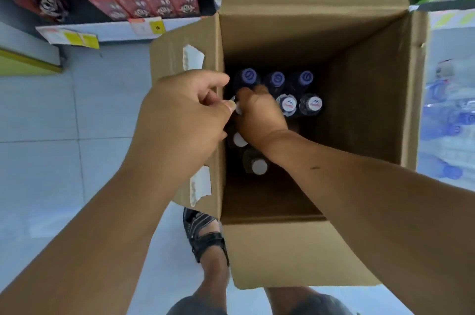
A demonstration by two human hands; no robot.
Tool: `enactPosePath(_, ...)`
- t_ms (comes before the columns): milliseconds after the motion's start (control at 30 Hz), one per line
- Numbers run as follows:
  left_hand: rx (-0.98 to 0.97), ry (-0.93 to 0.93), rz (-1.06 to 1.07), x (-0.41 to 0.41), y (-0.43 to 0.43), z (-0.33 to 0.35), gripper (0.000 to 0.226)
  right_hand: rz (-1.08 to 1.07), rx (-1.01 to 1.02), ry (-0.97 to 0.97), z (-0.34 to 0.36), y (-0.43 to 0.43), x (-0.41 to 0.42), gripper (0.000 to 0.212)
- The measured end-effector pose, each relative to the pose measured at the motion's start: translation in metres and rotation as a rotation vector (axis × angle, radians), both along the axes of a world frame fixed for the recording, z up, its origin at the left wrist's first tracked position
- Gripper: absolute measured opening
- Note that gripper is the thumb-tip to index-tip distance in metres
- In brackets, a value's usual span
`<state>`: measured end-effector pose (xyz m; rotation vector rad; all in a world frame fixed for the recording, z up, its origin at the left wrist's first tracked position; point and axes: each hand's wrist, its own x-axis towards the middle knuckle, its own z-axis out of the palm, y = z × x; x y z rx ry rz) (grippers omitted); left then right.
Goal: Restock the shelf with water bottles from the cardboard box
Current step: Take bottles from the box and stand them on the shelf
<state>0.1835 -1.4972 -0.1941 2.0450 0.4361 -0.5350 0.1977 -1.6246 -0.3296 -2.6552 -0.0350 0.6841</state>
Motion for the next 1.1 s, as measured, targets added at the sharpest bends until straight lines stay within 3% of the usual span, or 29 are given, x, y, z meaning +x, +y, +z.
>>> enactPosePath(133, 0.014, 0.000, -0.091, -0.006, -0.003, 0.031, 0.041, -0.041, 0.012, -0.143, 0.076, -0.020, -0.004, 0.029)
enactPosePath(267, -0.042, 0.046, -0.111, -0.020, -0.012, 0.096, 0.055, -0.037, 0.150, -0.294, 0.201, -0.042, -0.015, 0.022)
enactPosePath(333, -0.089, 0.032, -0.143, -0.027, -0.017, 0.144, 0.063, -0.036, 0.196, -0.351, 0.282, -0.050, -0.021, 0.014)
enactPosePath(433, -0.184, -0.027, -0.198, -0.034, -0.024, 0.228, 0.076, -0.043, 0.186, -0.370, 0.410, -0.056, -0.025, 0.030)
enactPosePath(500, -0.262, -0.081, -0.223, -0.035, -0.028, 0.289, 0.080, 0.017, 0.133, -0.308, 0.486, -0.059, -0.031, 0.012)
enactPosePath(700, -0.426, -0.283, -0.337, -0.040, -0.027, 0.452, 0.063, 0.109, 0.082, -0.519, 0.689, -0.062, -0.053, 0.025)
enactPosePath(933, -0.483, -0.470, -0.401, -0.049, -0.024, 0.592, 0.072, 0.032, 0.180, -0.698, 0.830, -0.058, -0.085, 0.035)
enactPosePath(1033, -0.472, -0.532, -0.383, -0.052, -0.026, 0.638, 0.061, -0.096, 0.412, -0.787, 0.859, -0.062, -0.093, 0.026)
enactPosePath(1100, -0.458, -0.581, -0.334, -0.050, -0.027, 0.666, 0.057, -0.222, 0.623, -0.811, 0.865, -0.066, -0.103, 0.037)
